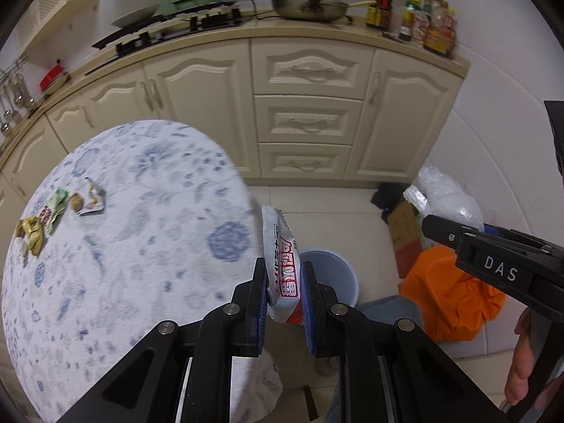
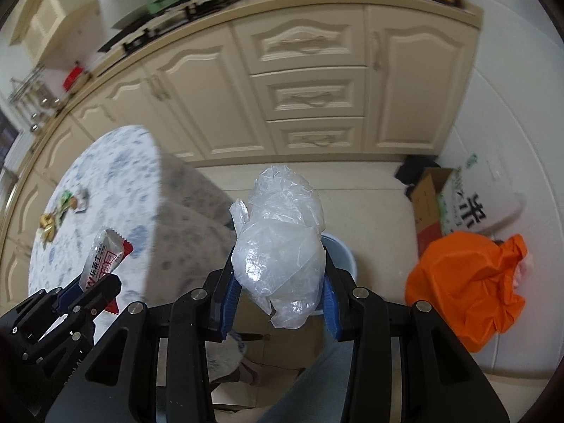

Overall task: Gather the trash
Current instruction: 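Carry the clear bag and red-white wrapper over the blue bin with both tools, then open the left tool to drop the wrapper while the right tool releases the clear bag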

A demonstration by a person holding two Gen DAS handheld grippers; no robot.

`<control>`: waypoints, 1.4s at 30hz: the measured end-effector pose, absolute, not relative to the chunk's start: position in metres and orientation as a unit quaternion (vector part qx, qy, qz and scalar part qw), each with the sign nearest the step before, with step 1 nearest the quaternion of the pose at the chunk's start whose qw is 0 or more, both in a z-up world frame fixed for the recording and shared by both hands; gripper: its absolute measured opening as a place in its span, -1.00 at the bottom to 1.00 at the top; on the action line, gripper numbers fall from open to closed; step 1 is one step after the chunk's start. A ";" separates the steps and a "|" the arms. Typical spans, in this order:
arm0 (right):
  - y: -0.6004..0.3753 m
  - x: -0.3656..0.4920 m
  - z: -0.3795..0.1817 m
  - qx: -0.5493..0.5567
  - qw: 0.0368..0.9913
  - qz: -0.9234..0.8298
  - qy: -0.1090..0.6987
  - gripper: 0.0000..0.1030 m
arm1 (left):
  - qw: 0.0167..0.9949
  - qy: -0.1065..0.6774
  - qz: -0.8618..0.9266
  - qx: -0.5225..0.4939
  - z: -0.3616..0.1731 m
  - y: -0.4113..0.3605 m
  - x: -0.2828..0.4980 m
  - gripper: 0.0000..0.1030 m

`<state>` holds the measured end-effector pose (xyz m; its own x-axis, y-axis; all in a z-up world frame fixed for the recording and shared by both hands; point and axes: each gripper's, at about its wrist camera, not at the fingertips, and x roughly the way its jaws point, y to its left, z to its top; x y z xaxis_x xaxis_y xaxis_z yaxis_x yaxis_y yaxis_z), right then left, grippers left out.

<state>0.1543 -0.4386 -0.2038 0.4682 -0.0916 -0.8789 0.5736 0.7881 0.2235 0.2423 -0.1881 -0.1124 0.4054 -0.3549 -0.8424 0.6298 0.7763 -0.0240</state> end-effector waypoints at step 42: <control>-0.531 0.133 -0.275 0.314 0.752 -0.242 0.526 -0.19 | 0.773 0.508 -0.305 0.227 -0.210 -0.356 0.311 0.05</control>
<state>0.1331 -0.5305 -0.2752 0.3286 -0.0336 -0.9439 0.6945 0.6858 0.2174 0.3108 -0.3564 -0.2101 0.2978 -0.2414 -0.9236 0.7030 0.7100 0.0411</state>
